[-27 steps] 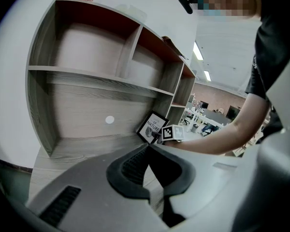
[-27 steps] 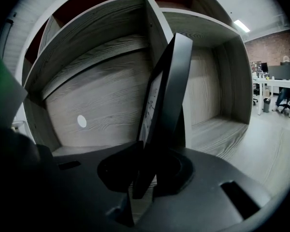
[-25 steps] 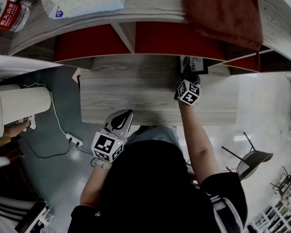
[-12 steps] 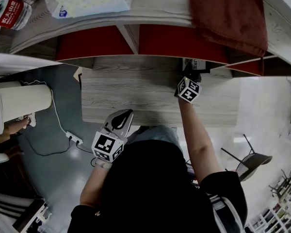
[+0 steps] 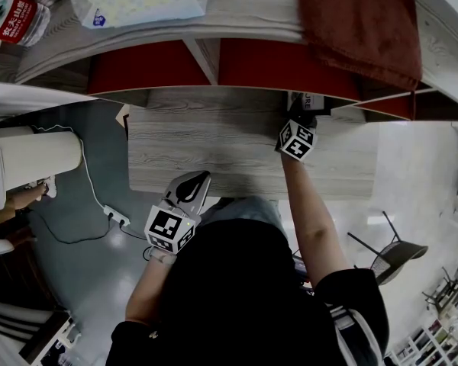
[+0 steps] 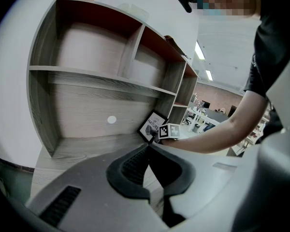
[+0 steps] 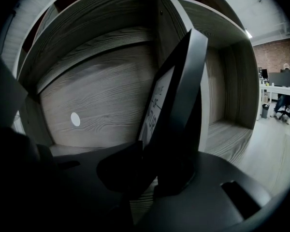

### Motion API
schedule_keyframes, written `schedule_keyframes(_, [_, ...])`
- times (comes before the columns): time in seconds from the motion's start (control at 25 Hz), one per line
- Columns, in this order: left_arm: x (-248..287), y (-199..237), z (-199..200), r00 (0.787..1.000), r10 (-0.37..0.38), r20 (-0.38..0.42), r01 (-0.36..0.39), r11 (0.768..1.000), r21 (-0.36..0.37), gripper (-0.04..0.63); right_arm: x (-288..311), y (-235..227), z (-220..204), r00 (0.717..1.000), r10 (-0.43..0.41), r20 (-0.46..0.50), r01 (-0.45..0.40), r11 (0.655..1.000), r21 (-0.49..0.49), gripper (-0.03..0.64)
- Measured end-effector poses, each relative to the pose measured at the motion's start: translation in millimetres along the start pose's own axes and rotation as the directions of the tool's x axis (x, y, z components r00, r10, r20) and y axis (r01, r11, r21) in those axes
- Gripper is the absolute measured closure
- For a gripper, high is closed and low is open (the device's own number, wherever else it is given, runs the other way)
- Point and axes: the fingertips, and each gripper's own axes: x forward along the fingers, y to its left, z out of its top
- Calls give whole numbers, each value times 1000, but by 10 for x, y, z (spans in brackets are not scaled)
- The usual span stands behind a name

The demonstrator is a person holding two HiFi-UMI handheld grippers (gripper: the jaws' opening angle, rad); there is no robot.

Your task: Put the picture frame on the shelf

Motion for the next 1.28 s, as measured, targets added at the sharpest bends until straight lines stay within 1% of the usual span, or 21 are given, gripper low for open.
schedule_keyframes(0.2, [4, -15, 1, 1000, 0, 0, 0, 1000, 1, 588, -2, -28, -3, 1000, 7, -8, -7, 1000, 25, 531])
schedule_keyframes(0.4, [6, -37, 1, 1000, -2, 1, 2, 1000, 3, 588, -29, -20, -10, 1000, 16, -14, -16, 1000, 23, 515])
schedule_keyframes(0.48, [7, -45, -3, 1000, -4, 0, 4, 1000, 2, 588, -41, -12, -18, 1000, 19, -17, -19, 1000, 20, 520])
schedule_keyframes(0.6, [4, -50, -9, 1000, -5, 1, 5, 1000, 2, 588, -48, 20, -23, 1000, 24, -20, -24, 1000, 3, 553])
schedule_keyframes(0.8, [-12, -52, -23, 1000, -4, 0, 4, 1000, 2, 588, -67, 14, -24, 1000, 20, -18, -19, 1000, 13, 541])
schedule_keyframes(1.04, [-13, -63, -18, 1000, -8, 5, 8, 1000, 2, 588, -130, 28, -14, 999, 43, -16, -42, 998, 44, 509])
schedule_keyframes(1.24, [17, -101, 12, 1000, -20, 13, 20, 1000, 4, 588, -204, 43, -10, 998, 56, -22, -55, 997, 57, 505])
schedule_keyframes(1.28, [22, -114, 19, 1000, -22, 15, 22, 1000, 5, 588, -214, 37, -18, 998, 57, -29, -55, 997, 60, 517])
